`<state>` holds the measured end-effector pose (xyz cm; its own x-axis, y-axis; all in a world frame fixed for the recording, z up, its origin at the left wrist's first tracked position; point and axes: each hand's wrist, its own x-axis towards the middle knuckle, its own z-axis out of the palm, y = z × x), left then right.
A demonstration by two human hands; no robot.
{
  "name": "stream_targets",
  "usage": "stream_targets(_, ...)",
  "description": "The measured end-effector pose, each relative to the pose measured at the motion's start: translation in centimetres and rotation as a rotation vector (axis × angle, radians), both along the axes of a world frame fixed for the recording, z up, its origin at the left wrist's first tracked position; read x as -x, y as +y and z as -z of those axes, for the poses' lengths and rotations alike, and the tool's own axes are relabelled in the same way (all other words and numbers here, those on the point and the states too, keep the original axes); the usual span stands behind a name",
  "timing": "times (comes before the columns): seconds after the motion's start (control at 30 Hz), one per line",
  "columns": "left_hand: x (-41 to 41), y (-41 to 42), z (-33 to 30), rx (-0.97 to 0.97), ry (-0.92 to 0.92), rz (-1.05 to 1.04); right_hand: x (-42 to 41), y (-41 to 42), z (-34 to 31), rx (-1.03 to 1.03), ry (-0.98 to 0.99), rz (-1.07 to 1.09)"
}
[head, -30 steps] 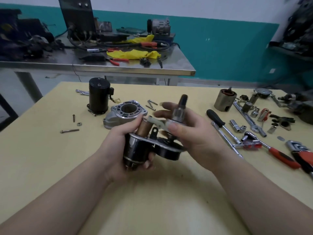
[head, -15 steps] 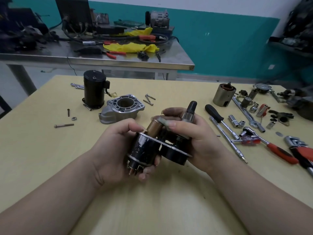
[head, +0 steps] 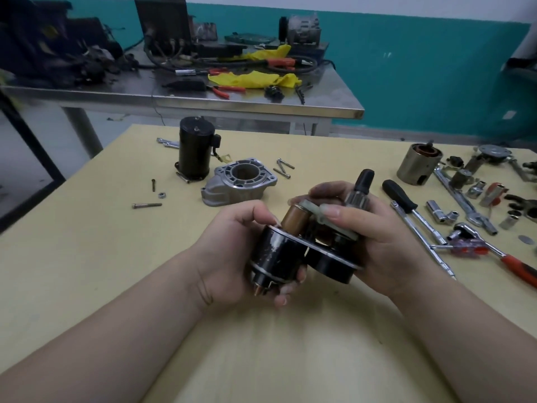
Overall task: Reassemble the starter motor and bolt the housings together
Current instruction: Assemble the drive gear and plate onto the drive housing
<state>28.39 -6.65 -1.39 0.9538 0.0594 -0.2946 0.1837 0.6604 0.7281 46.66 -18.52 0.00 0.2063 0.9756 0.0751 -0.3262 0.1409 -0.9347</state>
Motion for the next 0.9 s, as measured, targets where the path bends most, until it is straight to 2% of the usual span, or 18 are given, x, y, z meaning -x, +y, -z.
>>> stream_targets(0.23, -0.2, 0.2, 0.2, -0.015, 0.038, -0.017, 0.1, 0.3, 0.3, -0.007, -0.023, -0.041)
stream_targets(0.33, 0.2, 0.1, -0.1, -0.054, 0.005, -0.11, -0.1, 0.5, 0.2, 0.055, -0.195, 0.096)
stream_targets(0.43, -0.6, -0.8, 0.3, -0.235, 0.061, -0.403, 1.2, 0.8, 0.5, 0.143, -0.364, 0.409)
stream_targets(0.53, -2.0, -2.2, 0.7, -0.489, 0.235, -0.663, 3.4, 1.4, 1.5, 0.165, -0.437, 0.462)
stream_targets(0.63, -2.3, -2.9, 0.7, -0.639, 0.238, -0.748, 4.0, 1.7, 2.1, 0.179, -0.516, 0.514)
stream_targets(0.8, -2.0, -3.1, 0.5, -0.71, 0.17, -0.784, 3.7, 1.1, 1.5, -0.047, -0.665, 0.533)
stream_targets(0.9, -2.0, -3.5, 0.3, -0.741, 0.122, -0.804, 3.8, 1.1, 1.6, -0.071, -0.643, 0.544)
